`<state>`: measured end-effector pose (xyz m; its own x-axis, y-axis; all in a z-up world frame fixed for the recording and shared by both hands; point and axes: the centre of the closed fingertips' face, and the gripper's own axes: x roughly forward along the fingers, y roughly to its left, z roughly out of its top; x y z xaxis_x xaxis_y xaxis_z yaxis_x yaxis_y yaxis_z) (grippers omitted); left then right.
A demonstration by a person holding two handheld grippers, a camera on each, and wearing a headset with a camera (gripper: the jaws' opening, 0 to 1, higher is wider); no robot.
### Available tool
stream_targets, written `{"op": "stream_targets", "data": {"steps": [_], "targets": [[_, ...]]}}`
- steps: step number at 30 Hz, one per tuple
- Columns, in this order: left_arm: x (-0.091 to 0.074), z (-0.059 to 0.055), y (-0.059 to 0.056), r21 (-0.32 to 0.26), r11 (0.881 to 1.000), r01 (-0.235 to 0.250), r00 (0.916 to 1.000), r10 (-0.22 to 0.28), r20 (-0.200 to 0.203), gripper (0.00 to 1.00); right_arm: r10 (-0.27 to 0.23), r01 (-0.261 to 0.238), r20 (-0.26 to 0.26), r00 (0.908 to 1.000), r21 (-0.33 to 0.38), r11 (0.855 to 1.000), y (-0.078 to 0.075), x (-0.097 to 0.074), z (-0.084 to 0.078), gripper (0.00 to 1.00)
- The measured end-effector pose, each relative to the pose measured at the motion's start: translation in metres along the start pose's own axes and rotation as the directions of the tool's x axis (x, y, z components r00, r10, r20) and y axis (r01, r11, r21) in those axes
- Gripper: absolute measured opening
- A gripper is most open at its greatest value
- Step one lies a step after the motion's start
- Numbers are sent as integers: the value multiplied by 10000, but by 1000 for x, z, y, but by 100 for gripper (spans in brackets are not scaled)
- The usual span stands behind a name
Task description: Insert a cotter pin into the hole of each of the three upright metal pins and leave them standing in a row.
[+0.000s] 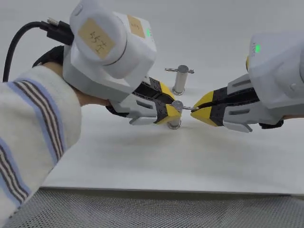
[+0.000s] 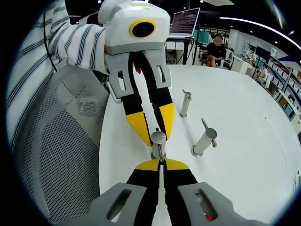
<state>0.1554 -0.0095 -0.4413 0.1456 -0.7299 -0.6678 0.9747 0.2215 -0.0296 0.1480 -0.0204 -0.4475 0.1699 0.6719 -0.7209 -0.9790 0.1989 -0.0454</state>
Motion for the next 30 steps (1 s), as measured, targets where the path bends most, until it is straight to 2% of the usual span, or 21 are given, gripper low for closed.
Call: {"op": "stream_targets", "data": {"steps": [15, 17, 28, 30], "targets": [[-3, -2, 2, -30, 9999, -109, 9999, 109, -44, 9, 239, -237, 47, 9997, -373, 9990, -1, 6, 6, 0], [-2, -1, 0, -262, 9996, -69, 10000, 70, 7, 9, 286, -284, 52, 9996, -409, 9988, -1, 8, 6, 0], [1, 5, -6, -388, 9992, -23, 10000, 26, 76, 9, 431, -433, -49, 9991, -547, 9976, -1, 11, 3, 0], [1, 6, -6, -634, 9980, 1, 10000, 5, 99, 9, 404, -408, -82, 9991, -494, 9979, -1, 12, 2, 0]]}}
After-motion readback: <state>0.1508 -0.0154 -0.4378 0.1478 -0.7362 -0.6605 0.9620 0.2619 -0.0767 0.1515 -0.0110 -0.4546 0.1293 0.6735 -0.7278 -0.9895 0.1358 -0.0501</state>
